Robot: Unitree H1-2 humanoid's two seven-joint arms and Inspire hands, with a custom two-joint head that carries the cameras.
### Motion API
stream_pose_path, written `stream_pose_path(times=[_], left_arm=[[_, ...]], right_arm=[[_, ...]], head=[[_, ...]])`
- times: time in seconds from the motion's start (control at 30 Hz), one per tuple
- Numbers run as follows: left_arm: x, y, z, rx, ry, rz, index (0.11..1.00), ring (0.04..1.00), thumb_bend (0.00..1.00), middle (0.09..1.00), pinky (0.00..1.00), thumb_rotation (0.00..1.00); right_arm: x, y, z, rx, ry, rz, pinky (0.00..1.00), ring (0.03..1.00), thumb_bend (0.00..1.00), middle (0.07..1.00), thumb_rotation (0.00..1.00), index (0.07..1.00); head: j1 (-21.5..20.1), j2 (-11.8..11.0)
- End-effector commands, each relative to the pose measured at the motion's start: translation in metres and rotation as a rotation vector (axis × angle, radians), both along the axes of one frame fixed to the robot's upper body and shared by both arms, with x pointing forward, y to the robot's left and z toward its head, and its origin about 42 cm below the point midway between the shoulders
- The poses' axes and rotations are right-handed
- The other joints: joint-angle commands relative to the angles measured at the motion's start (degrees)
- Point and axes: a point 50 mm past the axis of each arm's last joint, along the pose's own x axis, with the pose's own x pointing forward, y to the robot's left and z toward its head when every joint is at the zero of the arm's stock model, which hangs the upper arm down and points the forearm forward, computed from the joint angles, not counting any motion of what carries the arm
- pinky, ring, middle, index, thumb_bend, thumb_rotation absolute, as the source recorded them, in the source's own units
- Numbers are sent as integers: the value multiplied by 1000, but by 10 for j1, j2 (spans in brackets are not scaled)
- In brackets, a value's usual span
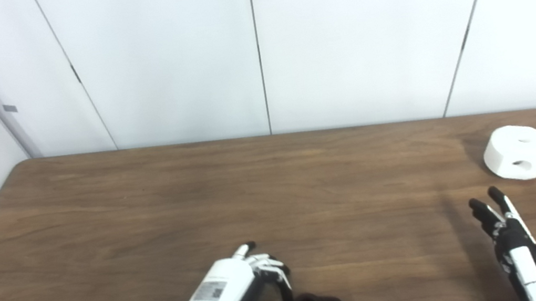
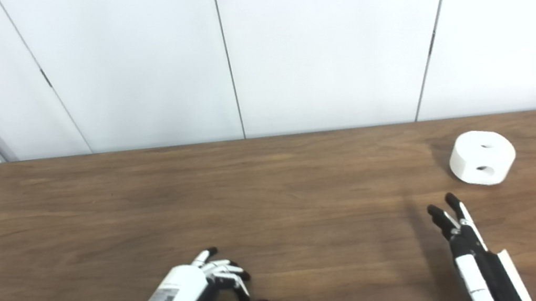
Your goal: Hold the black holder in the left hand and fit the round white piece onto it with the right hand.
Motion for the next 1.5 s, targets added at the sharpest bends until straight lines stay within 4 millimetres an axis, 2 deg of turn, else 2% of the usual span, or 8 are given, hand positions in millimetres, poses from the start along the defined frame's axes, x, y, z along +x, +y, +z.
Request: stream_pose_path(times=[0.0,0.33,0.53,0.63,1.0,1.23,1.4,1.47], left_arm=[[-6,-7,-1,3,-46,-42,485,858,522,769,990,52],[-23,-23,-20,-50,-63,-17,485,855,522,766,993,50],[-33,-24,-34,-78,-32,34,486,858,521,779,993,49],[-37,-21,-40,-89,-8,53,486,861,521,784,996,49],[-31,-13,-40,-89,50,79,487,875,520,797,998,49],[-26,-14,-41,-81,54,69,487,876,521,801,993,50],[-22,-16,-43,-83,39,71,486,868,521,790,988,51],[-19,-15,-44,-88,41,74,486,871,521,790,995,51]], right_arm=[[-37,9,-10,22,48,-30,1000,947,551,913,936,978],[-37,14,-10,29,59,-22,1000,957,583,920,937,984],[-34,16,-11,6,66,-26,1000,956,627,921,949,987],[-32,18,-12,5,59,-27,1000,942,613,919,952,974],[-27,18,-9,-19,58,-35,1000,940,611,920,967,952],[-22,16,-6,-20,59,-40,1000,938,622,911,974,947],[-17,14,-5,-17,49,-32,1000,930,607,916,975,948],[-13,14,-4,-14,43,-37,1000,935,605,920,975,948]], head=[[-1,0],[-24,5],[-40,8],[-49,10],[-54,29],[-54,56],[-58,63],[-60,78]])
